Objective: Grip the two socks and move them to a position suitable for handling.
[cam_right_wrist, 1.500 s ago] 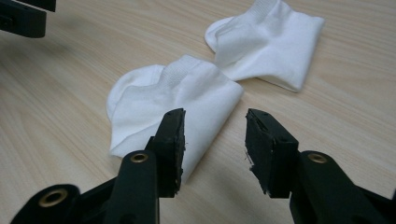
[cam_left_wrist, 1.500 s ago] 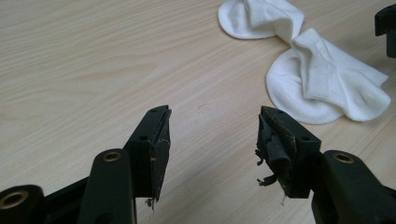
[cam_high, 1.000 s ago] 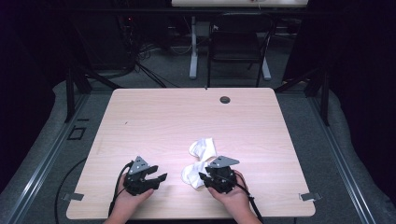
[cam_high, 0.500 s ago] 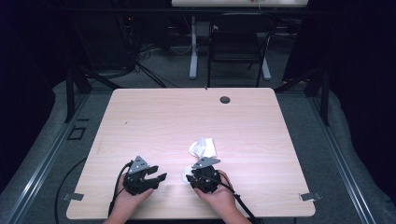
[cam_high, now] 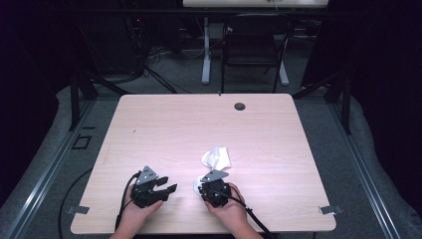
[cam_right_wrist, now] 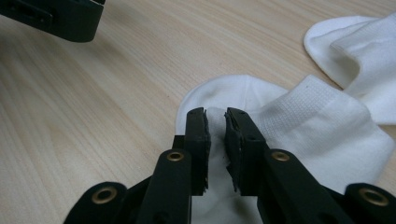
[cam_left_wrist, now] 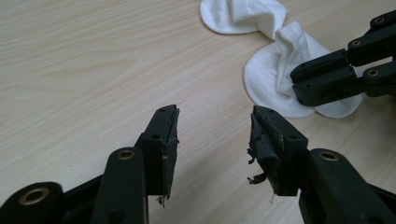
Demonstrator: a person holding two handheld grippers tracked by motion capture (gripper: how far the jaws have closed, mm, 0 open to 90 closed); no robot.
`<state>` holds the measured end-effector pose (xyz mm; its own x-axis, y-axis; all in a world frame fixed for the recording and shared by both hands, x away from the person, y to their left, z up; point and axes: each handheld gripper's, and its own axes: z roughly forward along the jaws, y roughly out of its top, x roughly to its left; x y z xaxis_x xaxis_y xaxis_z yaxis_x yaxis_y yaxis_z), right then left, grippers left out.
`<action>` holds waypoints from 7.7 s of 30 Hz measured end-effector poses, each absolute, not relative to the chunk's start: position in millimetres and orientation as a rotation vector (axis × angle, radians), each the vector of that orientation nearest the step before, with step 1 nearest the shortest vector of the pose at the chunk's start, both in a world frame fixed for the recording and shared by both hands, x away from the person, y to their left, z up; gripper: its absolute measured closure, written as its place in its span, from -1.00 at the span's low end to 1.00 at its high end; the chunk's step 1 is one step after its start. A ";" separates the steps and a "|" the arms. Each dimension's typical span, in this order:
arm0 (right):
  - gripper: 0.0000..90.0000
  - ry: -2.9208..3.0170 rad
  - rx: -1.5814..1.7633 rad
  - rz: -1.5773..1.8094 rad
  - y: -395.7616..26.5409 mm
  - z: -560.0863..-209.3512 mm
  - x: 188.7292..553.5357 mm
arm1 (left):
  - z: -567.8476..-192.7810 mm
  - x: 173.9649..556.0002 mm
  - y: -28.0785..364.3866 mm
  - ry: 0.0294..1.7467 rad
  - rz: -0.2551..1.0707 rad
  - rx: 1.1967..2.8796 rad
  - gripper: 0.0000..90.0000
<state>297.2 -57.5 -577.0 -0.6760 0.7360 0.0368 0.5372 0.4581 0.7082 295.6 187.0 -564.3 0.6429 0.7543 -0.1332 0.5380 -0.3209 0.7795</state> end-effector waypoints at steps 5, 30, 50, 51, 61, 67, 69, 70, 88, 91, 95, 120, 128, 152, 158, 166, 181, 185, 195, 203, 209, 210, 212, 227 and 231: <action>0.88 2.425 1.090 1.029 -58.0 -578.4 293.9 | -564.8 295.4 186.2 1.003 0.323 2.009 0.15; 0.97 2.534 1.090 1.118 -42.7 -574.3 276.7 | -565.2 293.7 182.4 0.986 0.316 2.026 0.17; 0.97 2.426 1.107 1.245 -70.0 -535.5 276.8 | -565.9 291.8 178.2 0.971 0.306 2.033 0.21; 0.97 2.426 1.107 1.245 -70.0 -535.5 276.8 | -565.9 291.8 178.2 0.971 0.306 2.033 0.21; 0.97 2.384 1.134 1.220 -102.2 -529.5 274.0 | -566.4 291.2 176.5 0.965 0.309 2.035 0.21; 0.96 2.378 1.160 1.191 -114.7 -531.3 272.9 | -566.7 291.4 176.3 0.968 0.309 2.034 0.21; 0.96 2.372 1.163 1.189 -116.6 -532.1 272.8 | -566.6 291.4 176.3 0.969 0.310 2.033 0.21; 0.96 2.369 1.180 1.177 -121.3 -533.1 273.0 | -566.6 291.5 176.4 0.970 0.311 2.030 0.21; 0.94 2.341 1.312 1.097 -148.0 -552.9 279.7 | -566.5 292.1 177.6 0.973 0.308 2.035 0.21; 0.94 2.328 1.337 1.099 -154.8 -552.8 280.6 | -566.4 292.2 177.9 0.973 0.307 2.032 0.21; 0.90 2.329 1.377 1.058 -162.1 -556.5 280.9 | -566.0 292.0 178.0 0.971 0.309 2.034 0.21; 0.56 2.345 1.277 1.034 -145.9 -572.8 293.2 | -569.8 288.5 166.1 0.938 0.266 2.051 0.20; 0.58 2.351 1.312 1.012 -143.5 -575.6 289.4 | -574.3 285.9 154.2 0.919 0.225 2.066 0.21; 0.65 2.440 1.316 0.998 -130.2 -571.9 268.7 | -583.2 277.5 142.6 0.841 0.263 2.159 0.24; 0.71 2.474 1.323 0.995 -130.5 -570.8 266.5 | -582.3 273.9 145.8 0.854 0.253 2.163 0.25; 0.67 2.494 1.309 1.013 -130.2 -570.1 266.2 | -580.6 273.4 149.2 0.895 0.224 2.148 0.25; 0.40 2.374 1.284 1.139 -134.8 -543.9 284.2 | -565.6 282.4 164.1 0.898 0.273 2.050 0.11; 0.38 2.348 1.276 1.130 -132.4 -534.5 301.4 | -562.6 286.1 172.9 0.918 0.289 2.027 0.06; 0.31 2.326 1.280 1.071 -114.8 -524.5 350.3 | -561.6 295.9 188.5 0.987 0.302 1.983 0.01; 0.33 2.325 1.299 1.002 -100.2 -536.2 376.9 | -562.4 299.2 191.5 1.000 0.294 1.989 0.03; 0.36 2.314 1.346 0.990 -95.2 -545.3 392.5 | -563.9 300.5 190.9 1.002 0.289 1.989 0.03; 0.39 2.311 1.369 0.976 -94.7 -550.6 396.4 | -563.8 300.3 190.6 1.005 0.290 1.989 0.03; 0.41 2.321 1.383 0.962 -94.6 -552.5 397.8 | -564.0 300.7 190.8 1.000 0.291 1.990 0.03; 0.62 2.398 1.365 0.961 -87.2 -569.0 393.7 | -564.9 301.9 191.5 1.014 0.293 1.985 0.03; 0.64 2.433 1.335 0.982 -79.9 -569.4 384.4 | -565.3 301.9 191.2 1.017 0.291 1.985 0.03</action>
